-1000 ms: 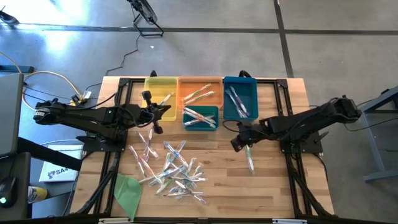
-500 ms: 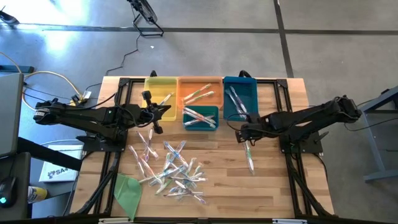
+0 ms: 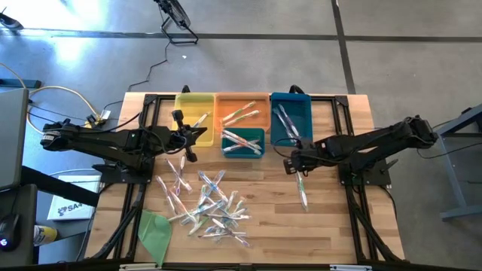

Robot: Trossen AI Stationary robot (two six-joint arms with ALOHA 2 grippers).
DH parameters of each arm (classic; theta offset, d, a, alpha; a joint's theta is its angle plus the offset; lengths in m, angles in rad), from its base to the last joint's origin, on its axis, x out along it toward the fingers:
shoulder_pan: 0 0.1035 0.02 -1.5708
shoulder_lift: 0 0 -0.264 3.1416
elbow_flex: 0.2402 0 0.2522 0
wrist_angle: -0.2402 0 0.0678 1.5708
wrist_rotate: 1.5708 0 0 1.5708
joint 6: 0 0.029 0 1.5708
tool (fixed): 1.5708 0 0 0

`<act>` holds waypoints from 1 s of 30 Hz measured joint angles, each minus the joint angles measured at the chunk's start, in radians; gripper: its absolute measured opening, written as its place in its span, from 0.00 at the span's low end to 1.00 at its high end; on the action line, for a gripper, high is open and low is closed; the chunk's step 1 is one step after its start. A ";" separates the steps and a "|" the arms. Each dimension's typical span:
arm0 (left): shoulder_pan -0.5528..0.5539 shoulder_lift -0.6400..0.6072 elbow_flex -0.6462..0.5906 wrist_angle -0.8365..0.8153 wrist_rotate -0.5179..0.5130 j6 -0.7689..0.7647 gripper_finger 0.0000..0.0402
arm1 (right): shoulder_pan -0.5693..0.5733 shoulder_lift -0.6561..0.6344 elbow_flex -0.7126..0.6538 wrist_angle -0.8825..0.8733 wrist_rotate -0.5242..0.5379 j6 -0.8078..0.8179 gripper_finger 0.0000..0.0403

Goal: Pick & Place Toothbrushes
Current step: Put the green toothbrush into the orange bin

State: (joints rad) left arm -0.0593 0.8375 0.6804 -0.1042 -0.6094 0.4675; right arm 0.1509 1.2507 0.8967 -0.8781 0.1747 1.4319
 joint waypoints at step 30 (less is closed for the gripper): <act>0.000 0.000 0.000 -0.004 0.000 -0.001 0.00 | -0.003 0.010 0.000 0.013 0.028 0.061 0.31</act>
State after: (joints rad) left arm -0.0591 0.8375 0.6804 -0.1078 -0.6095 0.4668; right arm 0.1478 1.2608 0.8968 -0.8650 0.2027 1.4929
